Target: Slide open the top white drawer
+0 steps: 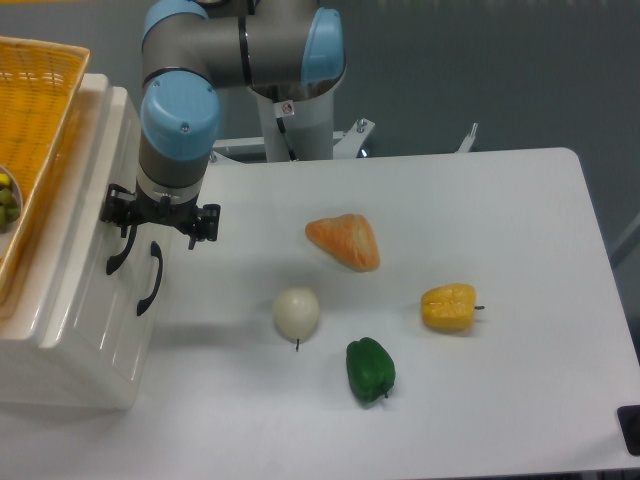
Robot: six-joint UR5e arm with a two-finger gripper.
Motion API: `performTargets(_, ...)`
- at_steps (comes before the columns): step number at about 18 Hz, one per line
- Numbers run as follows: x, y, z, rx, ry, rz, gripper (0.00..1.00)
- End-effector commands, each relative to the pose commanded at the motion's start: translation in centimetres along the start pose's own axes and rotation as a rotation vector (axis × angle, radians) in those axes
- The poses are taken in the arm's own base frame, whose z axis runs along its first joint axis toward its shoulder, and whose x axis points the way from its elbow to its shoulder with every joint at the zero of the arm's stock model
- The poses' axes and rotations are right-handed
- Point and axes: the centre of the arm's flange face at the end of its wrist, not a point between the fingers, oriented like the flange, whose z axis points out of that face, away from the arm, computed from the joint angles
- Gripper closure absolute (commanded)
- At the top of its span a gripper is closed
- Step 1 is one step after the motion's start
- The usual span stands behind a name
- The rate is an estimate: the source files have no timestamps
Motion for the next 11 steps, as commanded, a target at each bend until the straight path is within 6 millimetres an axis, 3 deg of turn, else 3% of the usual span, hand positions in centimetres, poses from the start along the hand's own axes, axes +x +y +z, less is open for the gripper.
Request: performTargets(11,-0.3,-0.19,0.68,-0.012,-0.001,-0.005,0.0)
